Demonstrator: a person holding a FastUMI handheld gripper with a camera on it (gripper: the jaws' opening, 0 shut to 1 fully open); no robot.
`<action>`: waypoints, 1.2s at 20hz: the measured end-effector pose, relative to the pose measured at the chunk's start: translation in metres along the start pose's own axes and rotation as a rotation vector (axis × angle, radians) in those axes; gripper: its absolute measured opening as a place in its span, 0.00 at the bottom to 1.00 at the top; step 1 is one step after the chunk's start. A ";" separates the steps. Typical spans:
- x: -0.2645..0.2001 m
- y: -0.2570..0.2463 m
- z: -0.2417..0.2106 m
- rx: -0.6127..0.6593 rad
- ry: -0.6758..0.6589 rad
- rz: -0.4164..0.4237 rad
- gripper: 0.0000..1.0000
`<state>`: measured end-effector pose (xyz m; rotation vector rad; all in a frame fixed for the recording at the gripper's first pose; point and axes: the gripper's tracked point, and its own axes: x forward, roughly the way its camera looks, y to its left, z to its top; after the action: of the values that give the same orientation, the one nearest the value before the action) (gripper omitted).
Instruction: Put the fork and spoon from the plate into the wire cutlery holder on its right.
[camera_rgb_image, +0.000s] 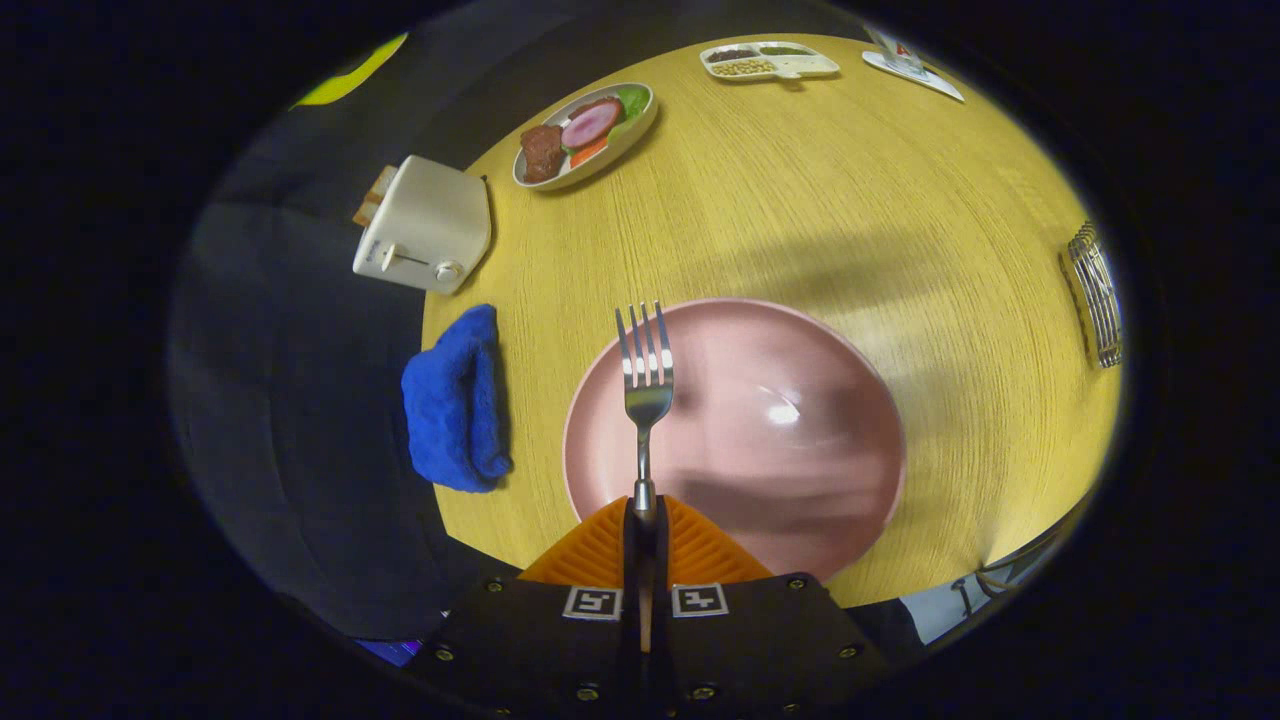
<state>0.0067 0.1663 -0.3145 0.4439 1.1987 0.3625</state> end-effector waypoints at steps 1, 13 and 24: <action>-0.007 -0.001 0.006 0.018 -0.017 0.014 0.04; -0.092 -0.058 0.076 0.288 -0.281 0.102 0.04; -0.150 -0.138 0.075 0.514 -0.449 0.099 0.04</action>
<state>0.0340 -0.0365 -0.2414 0.9775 0.8199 0.0241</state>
